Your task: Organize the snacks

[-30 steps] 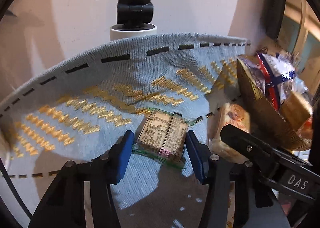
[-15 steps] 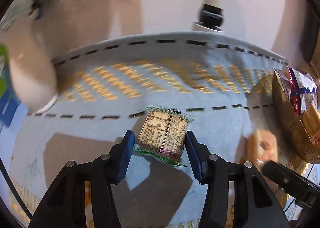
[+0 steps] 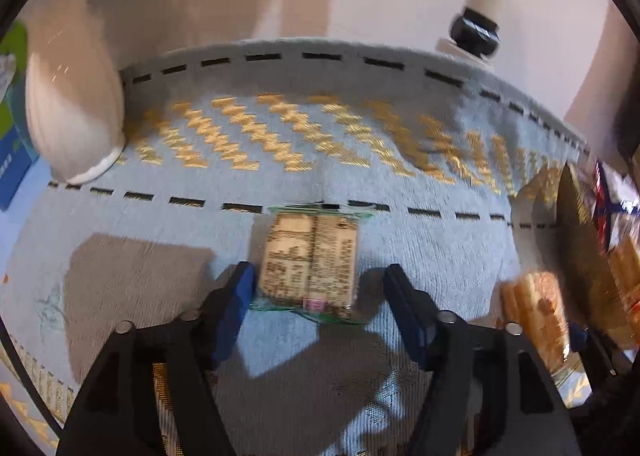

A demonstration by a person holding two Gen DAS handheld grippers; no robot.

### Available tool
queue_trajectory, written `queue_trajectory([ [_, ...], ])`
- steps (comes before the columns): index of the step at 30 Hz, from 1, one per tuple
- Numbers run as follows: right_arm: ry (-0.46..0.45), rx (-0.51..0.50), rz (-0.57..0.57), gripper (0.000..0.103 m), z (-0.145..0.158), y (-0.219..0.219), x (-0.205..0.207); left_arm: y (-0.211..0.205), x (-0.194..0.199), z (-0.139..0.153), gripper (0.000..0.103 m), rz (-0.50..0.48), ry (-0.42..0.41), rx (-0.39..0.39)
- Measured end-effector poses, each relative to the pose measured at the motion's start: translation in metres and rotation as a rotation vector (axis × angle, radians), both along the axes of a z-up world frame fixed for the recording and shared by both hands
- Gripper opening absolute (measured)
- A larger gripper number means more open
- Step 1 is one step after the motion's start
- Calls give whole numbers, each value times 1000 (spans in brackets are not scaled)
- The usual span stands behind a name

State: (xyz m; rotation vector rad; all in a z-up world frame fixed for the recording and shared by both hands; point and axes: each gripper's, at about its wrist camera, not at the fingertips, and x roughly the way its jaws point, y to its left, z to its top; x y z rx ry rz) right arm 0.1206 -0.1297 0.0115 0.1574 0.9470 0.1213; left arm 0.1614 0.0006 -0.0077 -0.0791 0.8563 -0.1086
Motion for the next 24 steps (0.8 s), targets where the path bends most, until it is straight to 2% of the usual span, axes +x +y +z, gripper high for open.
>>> queue_trajectory([
  [2,7,-59,16,103,-3,8,1,-3,2,-1,73,9,3,11],
  [4,13,-94,23,103,-6,12,4,-3,4,-1,78,5,6,-10],
  [9,2,-57,17,103,-7,5,2,-5,7,-1,79,2,6,-1],
  [15,27,-157,30,103,-8,19,3,-5,6,-2,82,3,7,5],
  [18,23,-139,29,103,-8,17,3,-7,8,-5,102,-14,24,8],
  [21,22,-135,28,103,-8,15,3,-20,11,-10,103,-22,38,64],
  [24,23,-138,29,103,-8,12,2,-20,12,-11,103,-22,37,54],
])
